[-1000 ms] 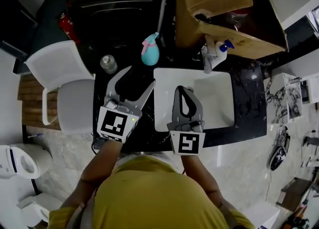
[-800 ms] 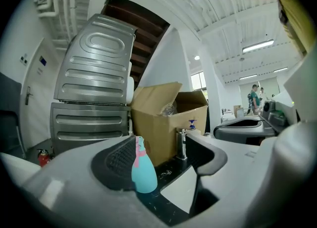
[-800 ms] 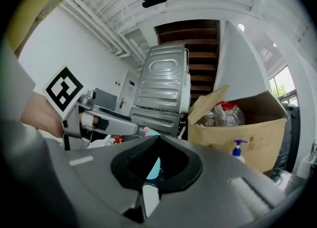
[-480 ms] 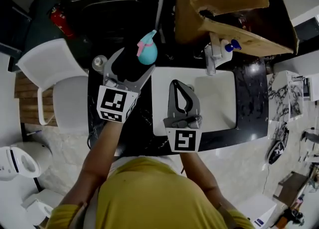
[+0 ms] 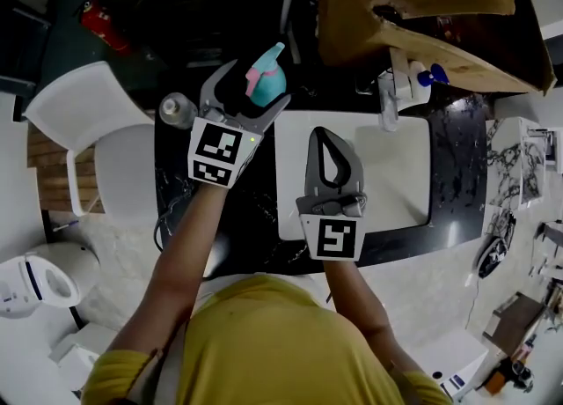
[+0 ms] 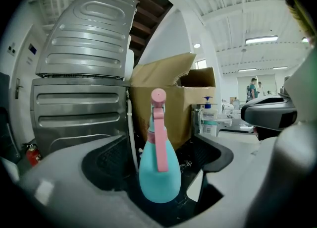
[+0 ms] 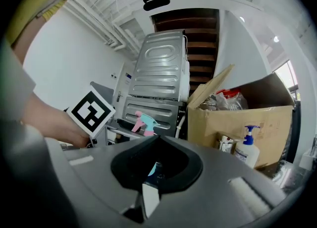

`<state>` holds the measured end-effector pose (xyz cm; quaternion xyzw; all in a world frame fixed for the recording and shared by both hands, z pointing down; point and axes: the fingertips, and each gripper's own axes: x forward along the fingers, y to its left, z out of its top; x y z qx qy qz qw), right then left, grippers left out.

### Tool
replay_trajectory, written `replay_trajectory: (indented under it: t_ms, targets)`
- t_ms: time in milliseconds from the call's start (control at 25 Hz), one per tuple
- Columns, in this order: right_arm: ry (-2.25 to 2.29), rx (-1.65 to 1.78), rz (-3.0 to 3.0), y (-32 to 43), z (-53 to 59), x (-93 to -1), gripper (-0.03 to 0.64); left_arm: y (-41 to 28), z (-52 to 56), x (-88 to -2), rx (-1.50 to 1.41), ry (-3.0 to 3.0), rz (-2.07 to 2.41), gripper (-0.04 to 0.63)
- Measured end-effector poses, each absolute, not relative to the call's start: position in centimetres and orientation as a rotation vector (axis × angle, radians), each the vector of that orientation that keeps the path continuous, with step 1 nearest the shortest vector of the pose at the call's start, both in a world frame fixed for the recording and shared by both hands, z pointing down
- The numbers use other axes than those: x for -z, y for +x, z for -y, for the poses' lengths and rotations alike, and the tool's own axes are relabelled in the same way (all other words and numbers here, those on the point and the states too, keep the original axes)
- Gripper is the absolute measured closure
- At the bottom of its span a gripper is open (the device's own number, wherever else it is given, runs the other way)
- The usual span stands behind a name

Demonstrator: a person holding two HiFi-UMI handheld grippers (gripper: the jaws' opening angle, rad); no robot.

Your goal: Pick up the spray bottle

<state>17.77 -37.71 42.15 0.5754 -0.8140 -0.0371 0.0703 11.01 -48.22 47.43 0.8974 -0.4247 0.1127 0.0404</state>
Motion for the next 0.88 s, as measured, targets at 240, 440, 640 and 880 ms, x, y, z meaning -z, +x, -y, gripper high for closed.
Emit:
replay_trajectory:
  t_ms: [240, 440, 640, 880]
  targets:
    - [1.751, 0.085, 2.419, 18.2, 38.3, -43.0, 0.617, 12.3, 49.7, -49.0, -0.391, 2.805, 1.202, 0.153]
    - [1.765, 0.075, 2.405, 18.6, 38.3, -43.4, 0.617, 12.3, 50.6, -50.0, -0.449, 2.806, 1.193, 0.160]
    - [1.774, 0.071, 2.394, 18.7, 38.3, -43.3, 0.617, 12.7, 50.5, -50.0, -0.460, 2.832, 1.168, 0.298]
    - [1.785, 0.087, 2.390, 18.6, 37.7, -42.8, 0.617, 12.6, 50.1, -49.3, -0.443, 2.833, 1.188, 0.309]
